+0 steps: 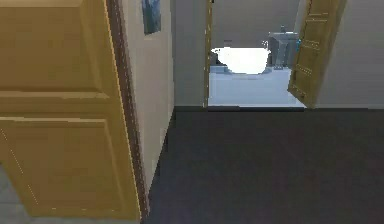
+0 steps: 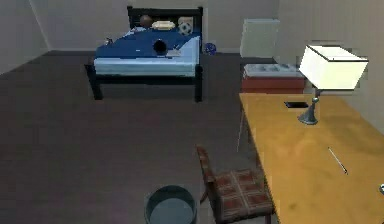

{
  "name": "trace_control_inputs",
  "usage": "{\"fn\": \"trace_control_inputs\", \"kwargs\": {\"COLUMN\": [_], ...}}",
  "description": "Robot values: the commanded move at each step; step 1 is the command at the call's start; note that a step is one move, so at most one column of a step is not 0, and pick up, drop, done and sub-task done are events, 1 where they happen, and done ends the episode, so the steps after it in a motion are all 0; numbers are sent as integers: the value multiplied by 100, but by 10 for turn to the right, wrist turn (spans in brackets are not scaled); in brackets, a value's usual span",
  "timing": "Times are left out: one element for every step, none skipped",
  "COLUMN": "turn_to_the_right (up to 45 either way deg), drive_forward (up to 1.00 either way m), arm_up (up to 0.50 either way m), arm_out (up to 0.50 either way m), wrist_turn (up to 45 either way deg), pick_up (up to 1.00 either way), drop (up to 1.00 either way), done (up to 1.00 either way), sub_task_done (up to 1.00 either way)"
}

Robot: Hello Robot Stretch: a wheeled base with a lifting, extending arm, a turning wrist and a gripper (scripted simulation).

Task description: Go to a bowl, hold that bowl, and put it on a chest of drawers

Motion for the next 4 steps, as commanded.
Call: {"fn": "trace_control_inputs", "kwargs": {"turn_to_the_right": [-420, 0, 450, 390], "drive_forward": [0, 10, 0, 0], "arm_up": [0, 0, 0, 0], "arm_out": [0, 0, 0, 0], "wrist_turn": [0, 0, 0, 0], "pick_up": [0, 0, 0, 0], "drop": [0, 0, 0, 0], "done": [0, 0, 0, 0], "sub_task_done": [0, 0, 0, 0]}}
